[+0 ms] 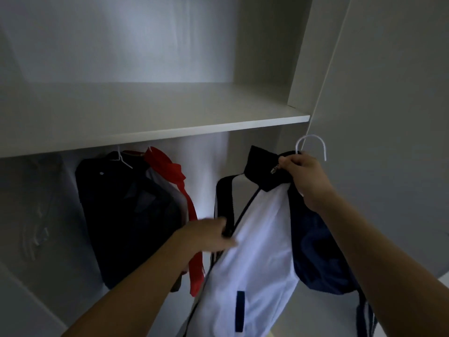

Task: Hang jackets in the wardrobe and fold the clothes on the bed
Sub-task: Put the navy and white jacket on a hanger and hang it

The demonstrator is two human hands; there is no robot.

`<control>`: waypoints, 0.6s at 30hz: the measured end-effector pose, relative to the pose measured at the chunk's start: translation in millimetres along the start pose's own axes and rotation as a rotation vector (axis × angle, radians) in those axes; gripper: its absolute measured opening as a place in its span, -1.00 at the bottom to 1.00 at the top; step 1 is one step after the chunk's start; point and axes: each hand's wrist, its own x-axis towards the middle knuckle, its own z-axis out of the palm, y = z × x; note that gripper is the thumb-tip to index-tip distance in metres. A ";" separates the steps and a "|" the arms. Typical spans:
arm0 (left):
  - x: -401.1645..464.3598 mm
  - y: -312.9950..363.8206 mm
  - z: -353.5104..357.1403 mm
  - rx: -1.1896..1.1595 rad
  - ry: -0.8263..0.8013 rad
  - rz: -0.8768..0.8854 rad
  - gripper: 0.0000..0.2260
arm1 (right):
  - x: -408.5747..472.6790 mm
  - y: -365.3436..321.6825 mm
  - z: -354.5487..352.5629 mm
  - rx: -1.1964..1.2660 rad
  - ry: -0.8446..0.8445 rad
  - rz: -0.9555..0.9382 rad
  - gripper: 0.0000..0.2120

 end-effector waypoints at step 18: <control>24.9 -10.0 -36.4 -0.165 0.647 -0.086 -0.32 | -4.4 3.0 20.9 -0.327 0.047 -0.276 -0.60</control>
